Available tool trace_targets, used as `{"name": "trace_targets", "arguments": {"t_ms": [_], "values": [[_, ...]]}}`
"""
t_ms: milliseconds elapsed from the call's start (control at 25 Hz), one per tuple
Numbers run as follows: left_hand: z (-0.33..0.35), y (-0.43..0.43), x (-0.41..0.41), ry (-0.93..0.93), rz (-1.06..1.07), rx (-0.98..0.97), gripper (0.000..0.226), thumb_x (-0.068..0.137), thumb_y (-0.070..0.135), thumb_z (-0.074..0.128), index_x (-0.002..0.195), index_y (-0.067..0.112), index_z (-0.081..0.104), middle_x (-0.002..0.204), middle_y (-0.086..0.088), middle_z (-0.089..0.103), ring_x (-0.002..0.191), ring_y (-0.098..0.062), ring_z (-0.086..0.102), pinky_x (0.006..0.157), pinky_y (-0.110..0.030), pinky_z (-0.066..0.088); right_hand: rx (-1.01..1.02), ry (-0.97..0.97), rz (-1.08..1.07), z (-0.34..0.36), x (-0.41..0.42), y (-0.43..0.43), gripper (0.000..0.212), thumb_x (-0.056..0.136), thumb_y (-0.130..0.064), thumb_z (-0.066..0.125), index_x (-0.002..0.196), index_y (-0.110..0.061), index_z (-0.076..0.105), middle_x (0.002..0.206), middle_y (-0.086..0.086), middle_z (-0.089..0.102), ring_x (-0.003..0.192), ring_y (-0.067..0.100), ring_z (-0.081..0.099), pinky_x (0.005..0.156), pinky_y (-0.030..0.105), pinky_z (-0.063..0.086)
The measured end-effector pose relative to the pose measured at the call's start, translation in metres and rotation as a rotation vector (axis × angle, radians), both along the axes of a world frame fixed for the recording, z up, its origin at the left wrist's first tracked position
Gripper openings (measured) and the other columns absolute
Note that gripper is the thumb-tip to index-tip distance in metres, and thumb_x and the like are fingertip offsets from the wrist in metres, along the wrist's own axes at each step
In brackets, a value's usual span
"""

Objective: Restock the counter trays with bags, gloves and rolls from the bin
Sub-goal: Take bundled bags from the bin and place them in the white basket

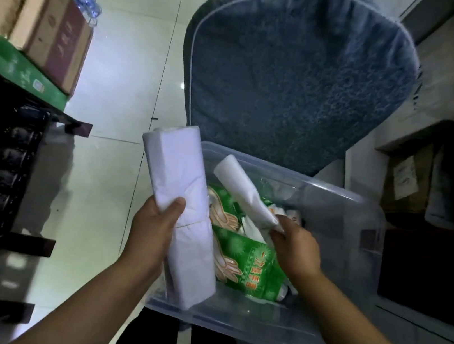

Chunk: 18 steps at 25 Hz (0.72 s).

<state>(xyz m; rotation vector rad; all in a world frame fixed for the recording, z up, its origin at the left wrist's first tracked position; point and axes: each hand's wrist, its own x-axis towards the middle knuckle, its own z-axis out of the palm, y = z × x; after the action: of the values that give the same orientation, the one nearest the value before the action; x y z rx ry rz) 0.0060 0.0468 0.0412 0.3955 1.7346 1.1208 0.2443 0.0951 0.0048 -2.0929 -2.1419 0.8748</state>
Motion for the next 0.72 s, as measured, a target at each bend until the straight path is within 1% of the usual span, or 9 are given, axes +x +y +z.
{"name": "trace_targets", "arguments": {"t_ms": [120, 160, 240, 280, 360, 440, 560, 640, 720], "values": [[0.029, 0.006, 0.000, -0.063, -0.080, -0.031, 0.017, 0.092, 0.021, 0.052, 0.103, 0.014, 0.063, 0.096, -0.003, 0.070, 0.092, -0.022, 0.066, 0.073, -0.025, 0.051, 0.043, 0.433, -0.201, 0.079, -0.013, -0.025, 0.032, 0.079, -0.003, 0.064, 0.087, -0.034, 0.064, 0.080, -0.004, 0.068, 0.075, 0.006, 0.063, 0.063, 0.019, 0.044], [0.043, 0.008, 0.001, -0.113, -0.118, -0.027, 0.021, 0.093, 0.020, 0.050, 0.109, 0.012, 0.061, 0.101, -0.008, 0.070, 0.096, -0.026, 0.065, 0.082, -0.030, 0.052, 0.072, 0.529, -0.227, 0.107, -0.018, -0.033, 0.036, 0.079, -0.001, 0.065, 0.084, -0.036, 0.062, 0.079, -0.008, 0.067, 0.072, -0.004, 0.060, 0.063, 0.011, 0.043], [0.073, 0.014, 0.010, -0.179, -0.208, -0.016, 0.025, 0.095, 0.021, 0.046, 0.113, 0.011, 0.059, 0.108, -0.014, 0.067, 0.100, -0.032, 0.063, 0.095, -0.046, 0.048, 0.120, 0.668, -0.243, 0.154, -0.030, -0.048, 0.032, 0.081, -0.004, 0.065, 0.086, -0.035, 0.063, 0.078, -0.008, 0.068, 0.072, -0.009, 0.059, 0.063, 0.007, 0.044], [0.093, 0.018, 0.016, -0.193, -0.242, -0.008, 0.025, 0.095, 0.024, 0.046, 0.111, 0.013, 0.060, 0.107, -0.015, 0.068, 0.098, -0.031, 0.064, 0.093, -0.047, 0.049, 0.135, 0.732, -0.256, 0.174, -0.036, -0.055, 0.027, 0.083, -0.006, 0.064, 0.088, -0.033, 0.063, 0.080, -0.008, 0.069, 0.072, -0.007, 0.059, 0.064, 0.008, 0.045], [0.130, 0.022, 0.028, -0.269, -0.279, -0.008, 0.024, 0.095, 0.031, 0.045, 0.100, 0.017, 0.064, 0.096, -0.013, 0.072, 0.085, -0.028, 0.068, 0.074, -0.038, 0.056, 0.162, 0.824, -0.305, 0.207, -0.045, -0.067, 0.020, 0.085, -0.010, 0.062, 0.089, -0.029, 0.063, 0.082, -0.011, 0.069, 0.072, -0.003, 0.061, 0.063, 0.009, 0.046], [0.156, 0.022, 0.037, -0.418, -0.307, -0.006, 0.032, 0.094, 0.041, 0.044, 0.089, 0.017, 0.065, 0.090, -0.011, 0.075, 0.077, -0.023, 0.071, 0.060, -0.030, 0.056, 0.216, 0.816, -0.351, 0.221, -0.057, -0.076, 0.016, 0.086, -0.011, 0.061, 0.086, -0.028, 0.063, 0.079, -0.010, 0.069, 0.070, -0.001, 0.061, 0.062, 0.011, 0.046], [0.184, 0.013, 0.053, -0.570, -0.412, 0.049, 0.054, 0.082, 0.063, 0.041, 0.099, 0.018, 0.064, 0.096, -0.008, 0.075, 0.085, -0.021, 0.072, 0.060, -0.030, 0.057, 0.360, 0.640, -0.464, 0.240, -0.056, -0.096, 0.011, 0.084, -0.020, 0.065, 0.087, -0.030, 0.061, 0.079, -0.007, 0.067, 0.073, 0.002, 0.060, 0.066, 0.021, 0.049], [0.193, 0.006, 0.063, -0.533, -0.460, 0.106, 0.058, 0.069, 0.060, 0.056, 0.101, 0.012, 0.063, 0.091, -0.011, 0.076, 0.081, -0.024, 0.072, 0.059, -0.031, 0.058, 0.441, 0.449, -0.459, 0.245, -0.052, -0.107, 0.016, 0.081, -0.023, 0.067, 0.092, -0.031, 0.060, 0.088, -0.013, 0.059, 0.084, 0.004, 0.056, 0.074, 0.027, 0.047], [0.202, -0.004, 0.077, -0.502, -0.538, 0.161, 0.056, 0.056, 0.047, 0.073, 0.097, 0.009, 0.066, 0.083, -0.012, 0.076, 0.075, -0.027, 0.073, 0.062, -0.035, 0.059, 0.522, 0.367, -0.518, 0.255, -0.040, -0.124, 0.026, 0.078, -0.023, 0.070, 0.101, -0.027, 0.059, 0.097, -0.015, 0.050, 0.093, 0.006, 0.050, 0.079, 0.025, 0.045]]}}
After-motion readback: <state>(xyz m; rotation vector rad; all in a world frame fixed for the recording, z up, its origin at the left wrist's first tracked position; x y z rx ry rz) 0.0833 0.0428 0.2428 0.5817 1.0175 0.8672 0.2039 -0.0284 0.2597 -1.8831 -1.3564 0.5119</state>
